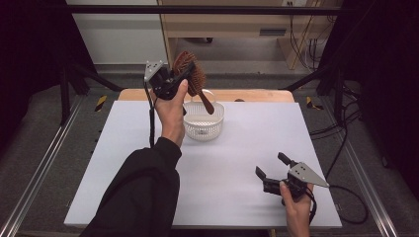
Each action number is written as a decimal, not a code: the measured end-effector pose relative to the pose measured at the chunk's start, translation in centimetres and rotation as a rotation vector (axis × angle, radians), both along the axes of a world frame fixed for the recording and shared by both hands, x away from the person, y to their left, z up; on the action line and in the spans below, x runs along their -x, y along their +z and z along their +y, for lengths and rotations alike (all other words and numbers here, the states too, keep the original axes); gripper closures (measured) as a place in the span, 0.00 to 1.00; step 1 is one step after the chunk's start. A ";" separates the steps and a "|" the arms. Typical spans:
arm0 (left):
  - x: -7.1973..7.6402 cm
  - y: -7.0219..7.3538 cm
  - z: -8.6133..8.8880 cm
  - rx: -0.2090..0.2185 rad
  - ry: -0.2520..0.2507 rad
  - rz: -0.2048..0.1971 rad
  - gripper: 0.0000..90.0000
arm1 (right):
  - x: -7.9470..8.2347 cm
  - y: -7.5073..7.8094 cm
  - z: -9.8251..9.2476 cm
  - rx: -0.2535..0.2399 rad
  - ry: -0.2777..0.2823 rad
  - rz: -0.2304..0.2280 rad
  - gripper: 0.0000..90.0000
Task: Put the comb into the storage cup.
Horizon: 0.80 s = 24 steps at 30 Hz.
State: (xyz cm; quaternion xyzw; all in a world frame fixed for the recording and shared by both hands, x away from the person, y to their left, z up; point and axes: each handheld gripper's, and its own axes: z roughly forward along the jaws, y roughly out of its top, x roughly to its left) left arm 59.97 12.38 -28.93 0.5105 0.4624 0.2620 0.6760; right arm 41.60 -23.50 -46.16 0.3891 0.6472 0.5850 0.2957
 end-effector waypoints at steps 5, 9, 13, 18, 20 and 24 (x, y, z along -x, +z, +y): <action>-0.1 -0.2 -0.3 -0.007 0.001 0.004 0.56 | 0.0 0.0 0.1 -0.001 0.005 0.004 0.04; -0.2 -0.3 -0.4 -0.011 -0.001 0.006 0.56 | 0.0 0.0 0.2 -0.001 0.005 0.000 0.04; -0.3 -0.5 -0.4 -0.026 -0.003 0.005 0.56 | 0.0 -0.1 0.2 -0.002 0.006 0.001 0.04; -0.5 -0.7 -0.5 -0.033 -0.005 0.010 0.56 | 0.0 -0.1 0.4 -0.001 0.008 0.002 0.04; -0.6 -0.9 -0.6 -0.033 -0.005 0.009 0.56 | 0.0 -0.1 0.3 -0.002 0.007 0.002 0.04; -0.7 -1.2 -0.8 -0.048 -0.010 0.014 0.56 | 0.0 -0.1 0.3 0.000 0.007 0.002 0.04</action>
